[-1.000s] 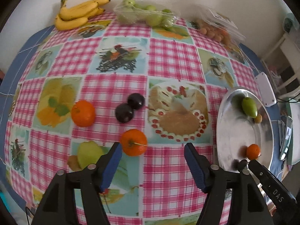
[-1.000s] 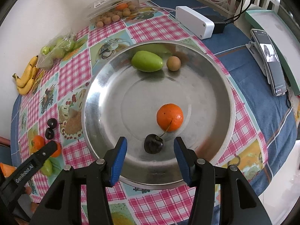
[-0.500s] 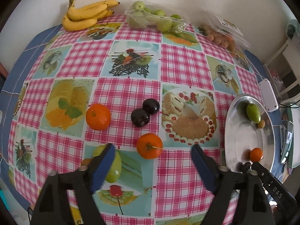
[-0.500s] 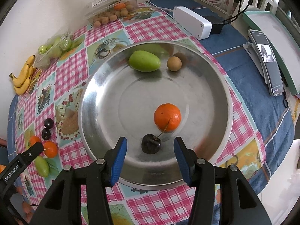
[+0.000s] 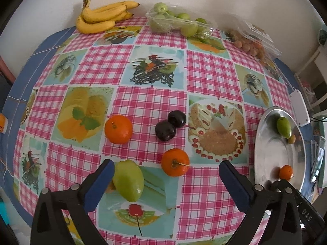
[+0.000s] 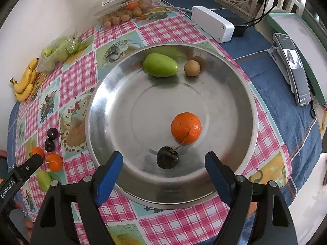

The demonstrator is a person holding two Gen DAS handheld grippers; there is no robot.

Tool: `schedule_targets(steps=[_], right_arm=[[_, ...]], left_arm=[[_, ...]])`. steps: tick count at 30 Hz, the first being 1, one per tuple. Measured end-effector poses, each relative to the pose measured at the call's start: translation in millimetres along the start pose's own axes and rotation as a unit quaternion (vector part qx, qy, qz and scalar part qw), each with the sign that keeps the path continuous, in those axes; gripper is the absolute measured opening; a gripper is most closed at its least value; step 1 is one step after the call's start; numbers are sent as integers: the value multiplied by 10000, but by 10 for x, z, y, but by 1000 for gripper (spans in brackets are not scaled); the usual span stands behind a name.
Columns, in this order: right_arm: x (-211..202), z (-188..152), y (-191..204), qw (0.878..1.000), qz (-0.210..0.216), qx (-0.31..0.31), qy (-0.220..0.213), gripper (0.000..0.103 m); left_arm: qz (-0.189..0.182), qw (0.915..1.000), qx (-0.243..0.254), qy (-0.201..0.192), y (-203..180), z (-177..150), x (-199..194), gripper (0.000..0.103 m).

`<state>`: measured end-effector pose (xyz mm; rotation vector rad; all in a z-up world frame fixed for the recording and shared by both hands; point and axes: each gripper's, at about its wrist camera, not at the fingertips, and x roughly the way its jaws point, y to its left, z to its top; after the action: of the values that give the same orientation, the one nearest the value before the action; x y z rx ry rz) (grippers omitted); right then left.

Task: Organize fruits
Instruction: 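Withdraw both open tools from the bowl toward the loose fruits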

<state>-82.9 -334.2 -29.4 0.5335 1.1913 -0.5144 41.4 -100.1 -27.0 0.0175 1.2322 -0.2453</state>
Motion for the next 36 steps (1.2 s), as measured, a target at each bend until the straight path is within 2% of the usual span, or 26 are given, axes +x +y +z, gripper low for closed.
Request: schedule_targets(steps=[3,4,5,6,27,36], right_arm=[[14,-1,10,10000,20,-27,-3,84],[13,0,17,10000,46,-46,-35,87],[7,-2,19,10000,53,-53,-65,99],[5,2,19,9999,42,-60,-92,103],[2,-28,128,9996,-12,-248,-100,103],[-69,-77,286,9992,-37,-369,-173,103]], left_arm=[[50,10000,-30,-32,26,6,0,103],[90,9999,-36,-56,36,5,-2,103],[149,9998,-45,-85,46,6,-3,103],[186,9998,-49,-98,53,8,-3,103],[266,9996,43,11,107,-20,38,103],[215,9998,-7,-26,308,-5,-17,103]])
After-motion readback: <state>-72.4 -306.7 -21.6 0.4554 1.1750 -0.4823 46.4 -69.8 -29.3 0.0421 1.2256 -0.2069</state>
